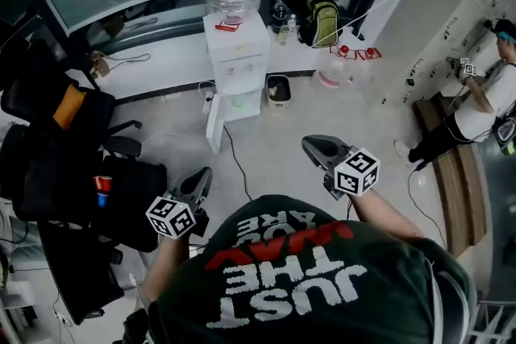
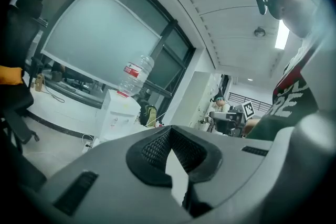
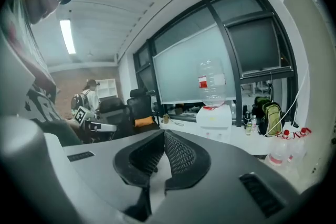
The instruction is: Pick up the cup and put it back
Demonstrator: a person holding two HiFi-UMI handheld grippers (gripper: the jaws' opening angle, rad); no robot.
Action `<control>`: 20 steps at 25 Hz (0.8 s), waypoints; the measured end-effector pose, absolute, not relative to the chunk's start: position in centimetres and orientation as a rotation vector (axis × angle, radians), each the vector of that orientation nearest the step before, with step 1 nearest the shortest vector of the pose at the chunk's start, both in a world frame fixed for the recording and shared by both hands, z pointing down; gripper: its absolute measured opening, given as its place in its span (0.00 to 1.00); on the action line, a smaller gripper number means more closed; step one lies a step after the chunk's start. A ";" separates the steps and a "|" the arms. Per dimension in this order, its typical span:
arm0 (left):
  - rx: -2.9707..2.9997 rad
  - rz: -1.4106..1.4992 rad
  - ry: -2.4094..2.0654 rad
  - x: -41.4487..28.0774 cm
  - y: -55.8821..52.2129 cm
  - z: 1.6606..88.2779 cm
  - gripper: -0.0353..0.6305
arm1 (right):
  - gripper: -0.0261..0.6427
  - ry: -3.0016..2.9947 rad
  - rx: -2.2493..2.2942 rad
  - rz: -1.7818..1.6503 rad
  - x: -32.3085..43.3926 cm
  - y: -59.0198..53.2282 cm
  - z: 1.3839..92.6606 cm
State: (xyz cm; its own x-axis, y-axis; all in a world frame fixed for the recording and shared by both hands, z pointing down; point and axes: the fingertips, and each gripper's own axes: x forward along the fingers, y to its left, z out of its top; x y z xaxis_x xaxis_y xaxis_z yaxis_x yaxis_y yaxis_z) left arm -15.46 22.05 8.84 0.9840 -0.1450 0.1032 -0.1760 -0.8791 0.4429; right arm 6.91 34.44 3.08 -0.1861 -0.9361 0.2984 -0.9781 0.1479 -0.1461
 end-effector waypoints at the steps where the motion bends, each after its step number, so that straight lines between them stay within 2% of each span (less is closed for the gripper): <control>1: 2.664 0.097 -0.214 -15.4 20.2 8.9 0.06 | 0.09 -2.264 1.912 0.464 6.8 32.9 3.1; 11: 2.640 0.126 -0.227 -9.3 10.4 11.0 0.06 | 0.09 -2.244 1.877 0.546 12.2 23.5 5.5; 16: 2.627 0.145 -0.333 -2.5 7.4 14.2 0.06 | 0.09 -2.311 1.794 0.540 20.3 20.2 8.6; 20: 2.504 0.170 -0.612 2.3 6.0 17.6 0.06 | 0.09 -2.405 1.571 0.545 26.9 15.6 11.7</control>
State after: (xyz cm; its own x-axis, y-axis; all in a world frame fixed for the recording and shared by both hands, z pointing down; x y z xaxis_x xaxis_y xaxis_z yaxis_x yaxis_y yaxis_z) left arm 2.34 5.97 17.58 0.8881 -0.3899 0.2433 -0.4595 -0.7441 0.4849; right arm 26.89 15.62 11.74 -0.4057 -0.8334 0.3753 -0.9138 0.3607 -0.1869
